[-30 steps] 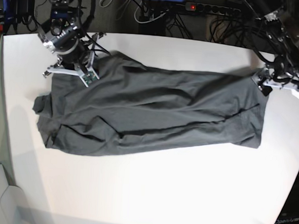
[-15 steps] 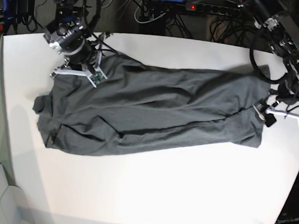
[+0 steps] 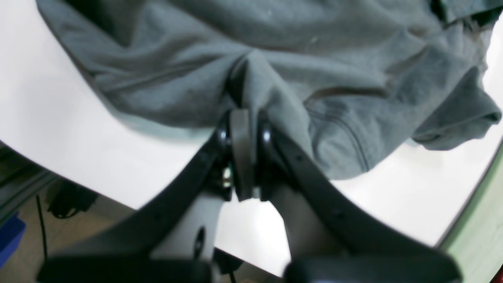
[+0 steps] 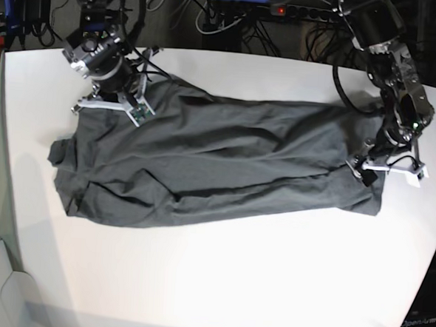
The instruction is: Layout the t-shirt on the table in an organized manner, then fold the t-shirt properly
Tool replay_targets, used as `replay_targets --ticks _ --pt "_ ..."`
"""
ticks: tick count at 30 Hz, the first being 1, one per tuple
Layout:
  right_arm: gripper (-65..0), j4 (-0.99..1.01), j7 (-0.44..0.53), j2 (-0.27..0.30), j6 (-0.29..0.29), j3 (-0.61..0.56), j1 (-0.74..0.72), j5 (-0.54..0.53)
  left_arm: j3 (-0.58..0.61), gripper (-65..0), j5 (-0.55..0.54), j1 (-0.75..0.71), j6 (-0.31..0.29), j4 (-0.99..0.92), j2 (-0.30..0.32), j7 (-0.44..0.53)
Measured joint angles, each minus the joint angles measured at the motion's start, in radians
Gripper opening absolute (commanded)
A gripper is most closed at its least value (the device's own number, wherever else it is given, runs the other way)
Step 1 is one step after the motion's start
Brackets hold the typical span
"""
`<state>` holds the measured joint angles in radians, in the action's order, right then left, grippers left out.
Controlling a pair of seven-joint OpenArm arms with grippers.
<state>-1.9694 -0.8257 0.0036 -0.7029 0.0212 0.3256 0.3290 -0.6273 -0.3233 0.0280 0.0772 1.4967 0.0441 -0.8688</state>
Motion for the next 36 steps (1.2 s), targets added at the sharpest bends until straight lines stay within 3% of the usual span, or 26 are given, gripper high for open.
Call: replay_targets --ticks 8,19,36 --pt "-65.0 0.000 0.000 0.002 0.000 0.000 -0.001 0.000 -0.001 0.0 0.004 0.018 0.001 -0.065 0.001 0.059" --pt "-65.0 0.000 -0.001 0.002 0.000 -0.003 -0.027 0.000 0.062 0.0 0.003 0.031 -0.002 -0.066 -0.026 0.059" --pt "-65.0 0.072 0.000 0.002 0.000 -0.005 -0.065 0.000 0.053 0.0 0.004 -0.024 0.006 0.071 -0.014 0.033"
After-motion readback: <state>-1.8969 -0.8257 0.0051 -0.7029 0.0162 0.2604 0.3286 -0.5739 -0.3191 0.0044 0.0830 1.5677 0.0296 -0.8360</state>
